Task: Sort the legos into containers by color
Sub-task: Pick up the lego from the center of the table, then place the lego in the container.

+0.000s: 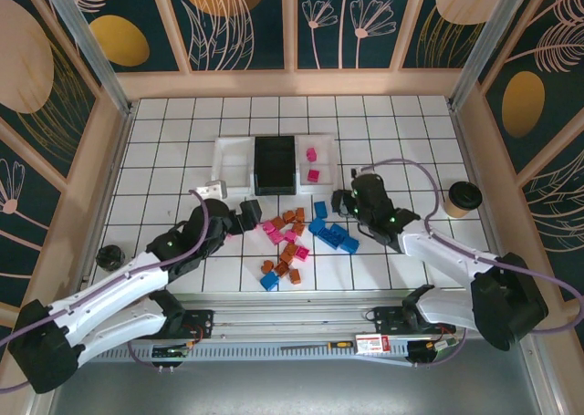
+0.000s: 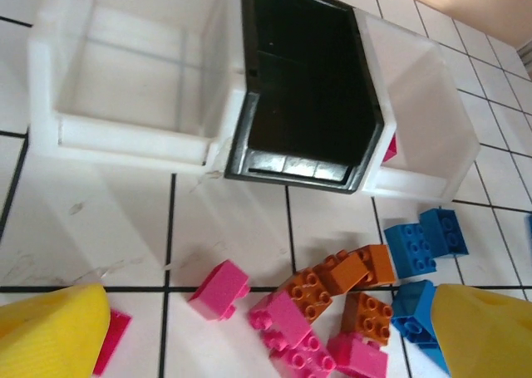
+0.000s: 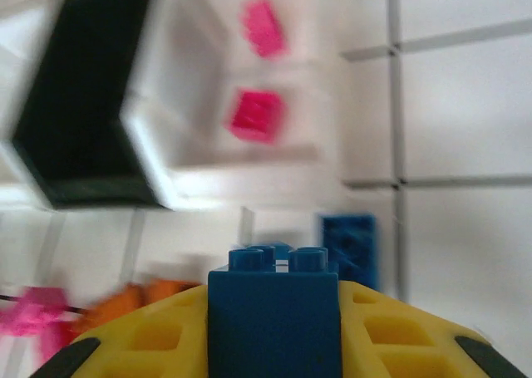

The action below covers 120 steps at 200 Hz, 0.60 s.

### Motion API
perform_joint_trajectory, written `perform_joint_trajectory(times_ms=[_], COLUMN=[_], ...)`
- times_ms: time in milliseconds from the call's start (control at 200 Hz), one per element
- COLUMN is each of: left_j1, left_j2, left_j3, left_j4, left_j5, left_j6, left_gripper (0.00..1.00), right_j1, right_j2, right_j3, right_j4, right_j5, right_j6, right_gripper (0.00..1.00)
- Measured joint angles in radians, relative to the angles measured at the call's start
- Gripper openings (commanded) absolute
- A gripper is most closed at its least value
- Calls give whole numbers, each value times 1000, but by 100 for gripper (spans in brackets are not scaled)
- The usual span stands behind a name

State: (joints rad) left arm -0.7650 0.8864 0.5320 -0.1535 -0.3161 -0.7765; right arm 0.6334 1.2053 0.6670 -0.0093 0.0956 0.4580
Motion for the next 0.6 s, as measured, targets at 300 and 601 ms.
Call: perform_joint_trajectory(times_ms=[300, 601], left_j1=[0, 0], left_j2=[-102, -111], left_j3=[-80, -98], left_j4=[-56, -85], left_j5=[11, 65], left_j6=[-35, -42], left_gripper=[98, 97], right_j1=[130, 126], right_j2=[431, 806], right_j3=[475, 774], right_j4=[34, -31], right_j5=[-52, -19], right_j6=[-87, -94], right_gripper=[16, 43])
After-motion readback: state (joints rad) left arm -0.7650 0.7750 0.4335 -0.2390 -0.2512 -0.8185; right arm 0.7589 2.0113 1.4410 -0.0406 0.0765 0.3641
